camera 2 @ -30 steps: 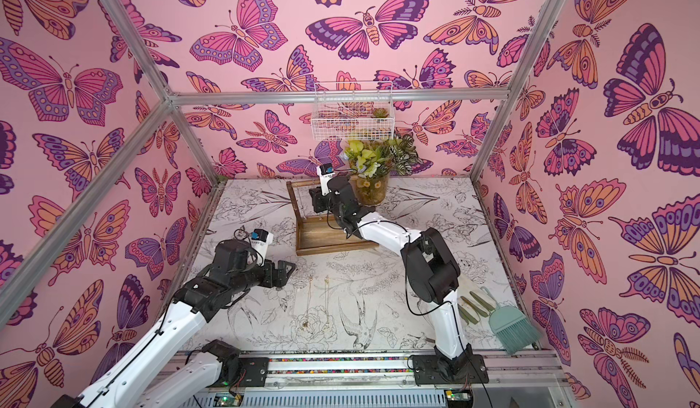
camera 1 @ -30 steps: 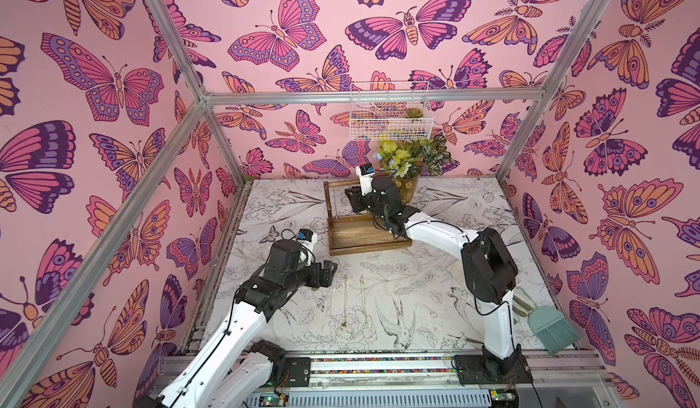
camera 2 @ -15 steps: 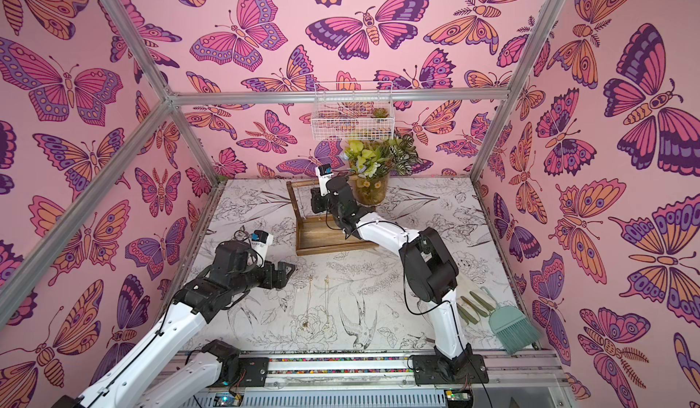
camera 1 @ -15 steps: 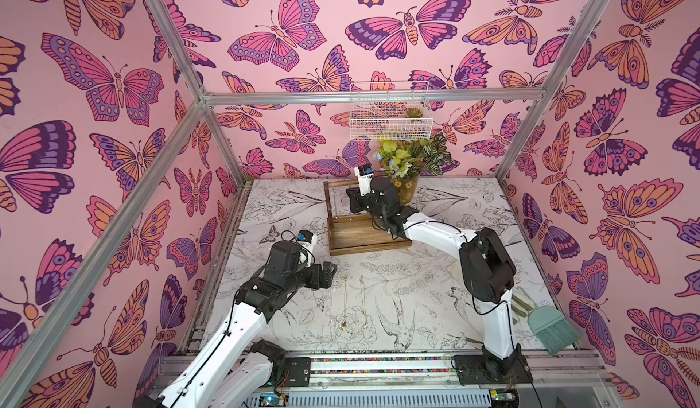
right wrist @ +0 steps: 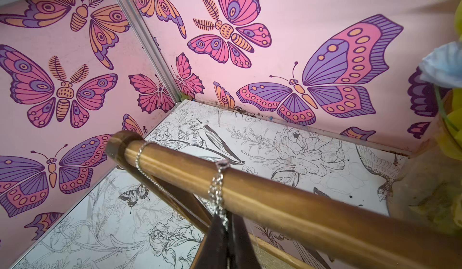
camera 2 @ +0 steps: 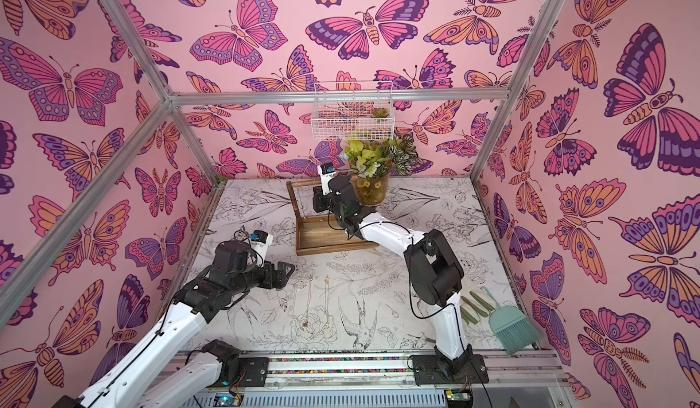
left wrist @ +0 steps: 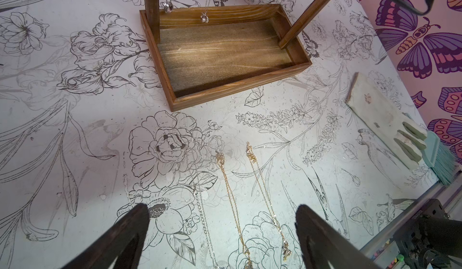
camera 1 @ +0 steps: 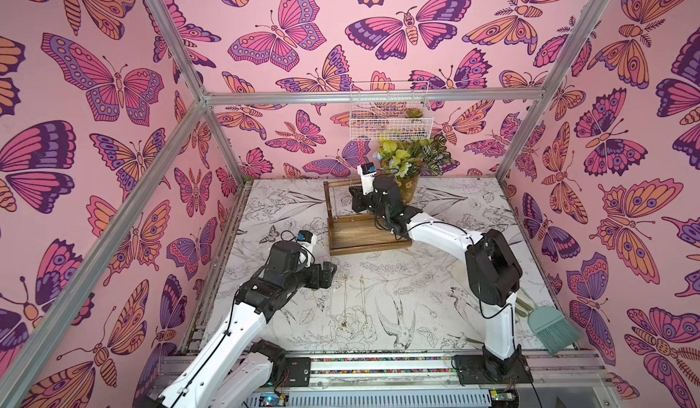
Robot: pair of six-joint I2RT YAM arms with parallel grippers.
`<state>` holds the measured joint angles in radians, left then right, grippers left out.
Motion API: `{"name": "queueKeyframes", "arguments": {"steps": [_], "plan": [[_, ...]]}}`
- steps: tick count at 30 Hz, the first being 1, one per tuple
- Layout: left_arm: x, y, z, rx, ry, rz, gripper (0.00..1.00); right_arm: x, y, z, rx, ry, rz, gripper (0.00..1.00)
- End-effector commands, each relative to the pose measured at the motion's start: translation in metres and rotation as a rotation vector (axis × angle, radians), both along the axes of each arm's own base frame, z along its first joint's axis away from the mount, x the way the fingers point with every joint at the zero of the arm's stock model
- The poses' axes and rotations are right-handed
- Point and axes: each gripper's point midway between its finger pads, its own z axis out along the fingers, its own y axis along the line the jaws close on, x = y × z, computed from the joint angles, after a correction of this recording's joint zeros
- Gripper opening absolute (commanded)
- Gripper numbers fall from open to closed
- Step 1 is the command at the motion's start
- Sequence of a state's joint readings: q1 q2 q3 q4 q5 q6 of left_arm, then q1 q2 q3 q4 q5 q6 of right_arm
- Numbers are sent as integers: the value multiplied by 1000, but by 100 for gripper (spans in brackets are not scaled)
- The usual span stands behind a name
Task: Take the necklace off the jewelry display stand
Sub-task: Take off the necklace from the stand.
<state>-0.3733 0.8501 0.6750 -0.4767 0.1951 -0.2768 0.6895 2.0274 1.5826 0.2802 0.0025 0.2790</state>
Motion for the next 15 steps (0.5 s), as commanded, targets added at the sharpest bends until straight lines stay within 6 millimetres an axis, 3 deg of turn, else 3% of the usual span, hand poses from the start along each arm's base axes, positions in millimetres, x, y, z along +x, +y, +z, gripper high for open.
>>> {"name": "queueKeyframes", "arguments": {"steps": [1, 15], "plan": [[-6, 0, -8, 4, 25, -17, 94, -2, -12, 16, -7, -26, -21, 0], [-6, -1, -10, -3, 33, -18, 94, 3, -55, 24, -27, -30, -87, 0]]}}
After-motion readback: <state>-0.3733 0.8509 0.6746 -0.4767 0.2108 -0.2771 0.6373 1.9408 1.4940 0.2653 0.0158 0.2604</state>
